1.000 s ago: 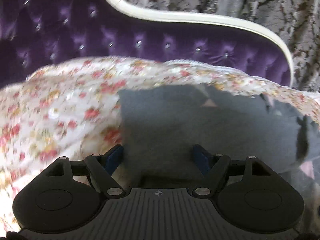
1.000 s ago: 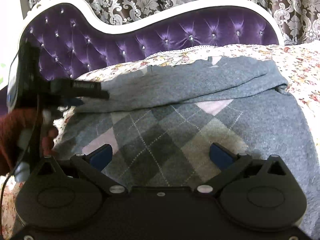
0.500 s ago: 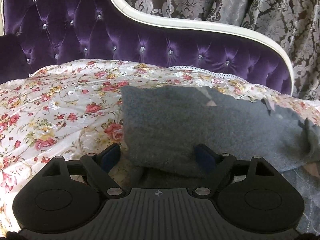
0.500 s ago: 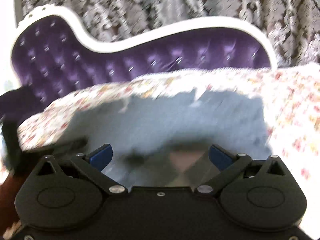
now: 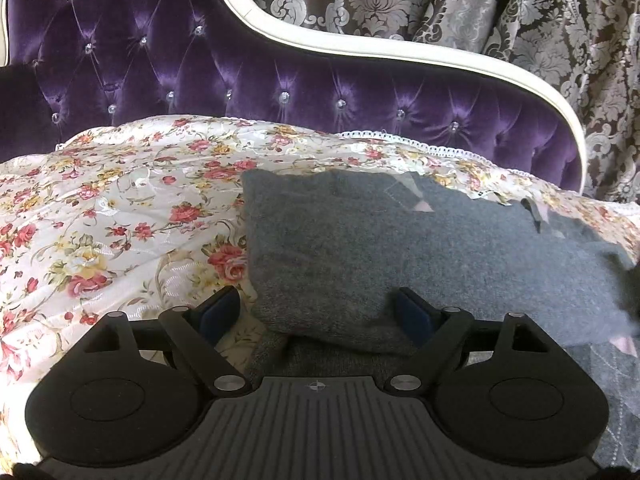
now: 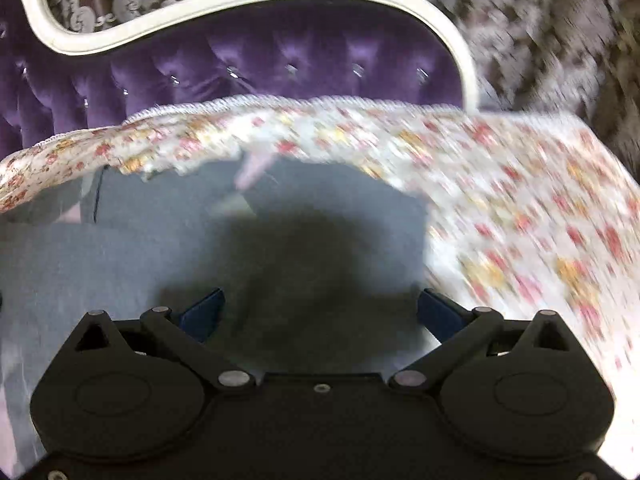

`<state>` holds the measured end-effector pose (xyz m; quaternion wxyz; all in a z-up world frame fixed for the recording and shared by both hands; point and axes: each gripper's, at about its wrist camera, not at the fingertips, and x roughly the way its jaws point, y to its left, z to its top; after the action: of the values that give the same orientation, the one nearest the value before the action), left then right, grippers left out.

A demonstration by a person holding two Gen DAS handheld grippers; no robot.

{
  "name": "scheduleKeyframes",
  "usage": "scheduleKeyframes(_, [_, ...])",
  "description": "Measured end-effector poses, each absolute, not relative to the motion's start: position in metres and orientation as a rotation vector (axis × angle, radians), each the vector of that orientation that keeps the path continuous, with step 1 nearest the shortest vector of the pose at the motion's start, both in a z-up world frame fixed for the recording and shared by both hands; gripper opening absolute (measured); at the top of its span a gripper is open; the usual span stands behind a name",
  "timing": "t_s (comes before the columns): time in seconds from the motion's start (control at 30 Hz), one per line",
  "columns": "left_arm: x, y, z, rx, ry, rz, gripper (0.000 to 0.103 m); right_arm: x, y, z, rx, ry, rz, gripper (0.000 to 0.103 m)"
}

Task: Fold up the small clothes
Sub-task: 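Press the folded sweater side flat with the open right tool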

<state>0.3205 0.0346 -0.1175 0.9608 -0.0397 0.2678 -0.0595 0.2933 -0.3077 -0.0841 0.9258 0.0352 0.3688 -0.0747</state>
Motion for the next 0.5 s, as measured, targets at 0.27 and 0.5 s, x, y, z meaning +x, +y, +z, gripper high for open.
scheduleKeyframes(0.27, [0.321,0.034,-0.117,-0.080,0.543,-0.119,0.085,0.230,-0.362,-0.078,0.258,0.688,-0.177,0.102])
scheduleKeyframes(0.5, [0.321,0.034,-0.117,-0.079,0.544,-0.118,0.085,0.259,-0.357,-0.072,0.264,0.643,-0.118,0.102])
